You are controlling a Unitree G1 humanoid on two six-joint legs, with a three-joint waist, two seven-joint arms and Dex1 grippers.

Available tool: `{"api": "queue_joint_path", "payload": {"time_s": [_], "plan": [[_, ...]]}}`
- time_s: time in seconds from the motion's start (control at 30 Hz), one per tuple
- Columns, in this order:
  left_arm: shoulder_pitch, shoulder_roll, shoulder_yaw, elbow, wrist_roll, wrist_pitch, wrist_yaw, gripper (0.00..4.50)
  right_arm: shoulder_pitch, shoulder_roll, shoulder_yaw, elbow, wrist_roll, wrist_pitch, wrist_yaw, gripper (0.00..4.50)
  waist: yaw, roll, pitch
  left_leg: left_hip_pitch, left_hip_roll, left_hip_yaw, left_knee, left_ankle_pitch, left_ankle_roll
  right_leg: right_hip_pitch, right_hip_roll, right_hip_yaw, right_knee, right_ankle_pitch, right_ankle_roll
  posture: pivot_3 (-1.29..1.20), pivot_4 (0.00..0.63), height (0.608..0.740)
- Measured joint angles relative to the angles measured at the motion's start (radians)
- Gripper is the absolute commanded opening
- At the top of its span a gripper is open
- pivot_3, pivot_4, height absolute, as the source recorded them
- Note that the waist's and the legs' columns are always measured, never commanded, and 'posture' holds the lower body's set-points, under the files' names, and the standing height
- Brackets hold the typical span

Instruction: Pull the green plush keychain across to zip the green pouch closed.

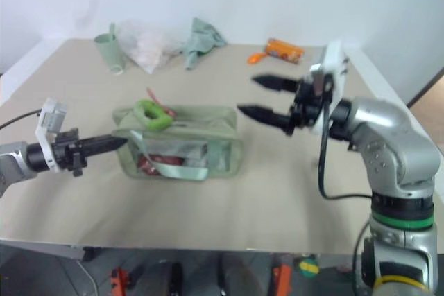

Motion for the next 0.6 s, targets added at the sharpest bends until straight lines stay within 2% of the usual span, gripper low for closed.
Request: {"api": "queue_joint_path", "payload": {"time_s": [0.1,0.3,0.43,0.6], "plan": [[0.006,-0.005,0.001,0.001,-0.003,0.001,0.004,0.0,-0.079,0.04,0.12,-0.007,-0.069,-0.055,0.007,3.73,-0.001,0.0,0.0,0.004,0.0,-0.001,-0.002,0.0,0.0,0.003,0.0,-0.001,0.0,-0.003,-0.005,0.0,0.15,0.737],[0.014,-0.021,0.001,-0.006,-0.018,-0.003,0.01,0.0,-0.094,0.075,0.401,0.046,-0.296,-0.202,0.08,3.73,0.002,0.0,0.0,0.002,-0.001,0.0,-0.002,0.0,0.0,0.003,-0.002,-0.001,-0.001,-0.003,-0.004,0.0,0.15,0.737],[0.021,-0.028,0.004,-0.018,-0.021,-0.006,0.016,0.0,-0.128,0.12,0.459,0.128,-0.395,-0.302,0.113,3.73,0.001,0.0,0.0,0.001,-0.003,0.001,-0.002,0.0,0.0,0.002,-0.004,-0.001,-0.001,-0.003,-0.003,0.0,0.15,0.737],[0.031,-0.03,0.007,-0.029,-0.023,-0.006,0.02,0.0,-0.166,0.172,0.486,0.158,-0.445,-0.365,0.139,3.73,0.002,0.0,0.0,0.002,-0.003,-0.001,-0.002,0.0,0.0,0.003,-0.004,-0.002,-0.001,-0.003,-0.003,0.0,0.15,0.737]]}}
